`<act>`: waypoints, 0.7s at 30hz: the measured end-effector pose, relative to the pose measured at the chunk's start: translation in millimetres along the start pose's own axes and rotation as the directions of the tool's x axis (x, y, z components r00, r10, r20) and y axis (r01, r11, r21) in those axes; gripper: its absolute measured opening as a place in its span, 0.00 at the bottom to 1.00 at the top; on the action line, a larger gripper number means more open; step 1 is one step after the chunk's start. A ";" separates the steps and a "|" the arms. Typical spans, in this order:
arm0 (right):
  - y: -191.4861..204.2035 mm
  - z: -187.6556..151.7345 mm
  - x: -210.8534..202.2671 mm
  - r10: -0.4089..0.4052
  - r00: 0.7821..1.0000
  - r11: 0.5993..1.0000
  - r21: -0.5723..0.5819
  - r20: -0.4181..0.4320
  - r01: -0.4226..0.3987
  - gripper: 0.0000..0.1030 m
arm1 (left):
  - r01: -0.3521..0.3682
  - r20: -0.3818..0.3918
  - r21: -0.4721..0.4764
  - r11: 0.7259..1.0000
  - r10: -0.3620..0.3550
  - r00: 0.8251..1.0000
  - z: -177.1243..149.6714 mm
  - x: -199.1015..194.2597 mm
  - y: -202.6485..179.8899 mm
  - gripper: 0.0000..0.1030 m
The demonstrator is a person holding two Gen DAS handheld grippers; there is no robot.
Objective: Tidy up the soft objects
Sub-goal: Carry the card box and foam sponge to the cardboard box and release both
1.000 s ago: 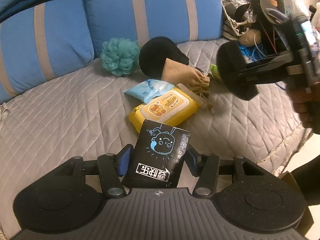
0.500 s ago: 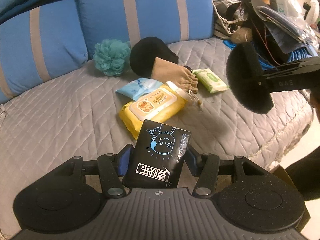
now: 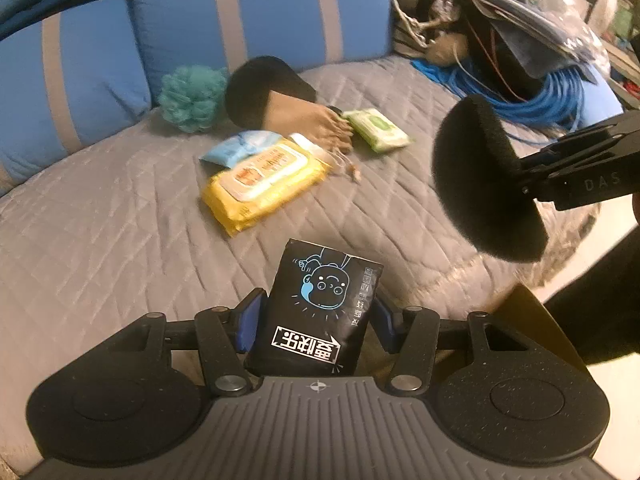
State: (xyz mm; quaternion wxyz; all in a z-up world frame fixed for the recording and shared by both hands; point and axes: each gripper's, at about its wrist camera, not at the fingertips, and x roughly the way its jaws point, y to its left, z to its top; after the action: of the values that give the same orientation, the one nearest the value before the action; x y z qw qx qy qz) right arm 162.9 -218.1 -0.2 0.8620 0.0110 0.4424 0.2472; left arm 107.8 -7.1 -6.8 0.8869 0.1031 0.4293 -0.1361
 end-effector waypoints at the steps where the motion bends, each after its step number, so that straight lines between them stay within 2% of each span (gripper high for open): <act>1: 3.3 -3.7 -1.1 0.007 1.000 1.000 -0.004 -0.012 -0.007 0.42 | 0.003 -0.003 0.004 1.000 -0.003 1.000 -2.4 -0.8 -2.9 0.53; 10: 32.6 -41.1 -2.1 0.067 0.985 0.995 -0.065 -0.161 -0.078 0.43 | 0.036 -0.051 0.009 0.999 -0.035 0.998 -25.0 -9.9 -20.6 0.53; 14: 46.4 -57.0 3.2 0.059 0.969 0.990 -0.107 -0.241 -0.087 0.43 | 0.031 -0.093 0.025 0.999 -0.029 0.995 -33.9 -7.5 -30.3 0.53; 21: 56.5 -77.5 14.5 0.008 0.934 0.990 -0.128 -0.357 -0.057 0.43 | 0.026 -0.185 0.008 1.000 -0.024 0.982 -50.2 -3.7 -34.6 0.53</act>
State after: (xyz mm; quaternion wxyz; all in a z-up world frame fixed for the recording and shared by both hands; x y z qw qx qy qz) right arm 86.8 -177.6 -44.9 0.7624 -0.0855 0.5725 0.2891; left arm 57.3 -24.1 -36.7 0.8409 0.1146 0.5103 -0.1393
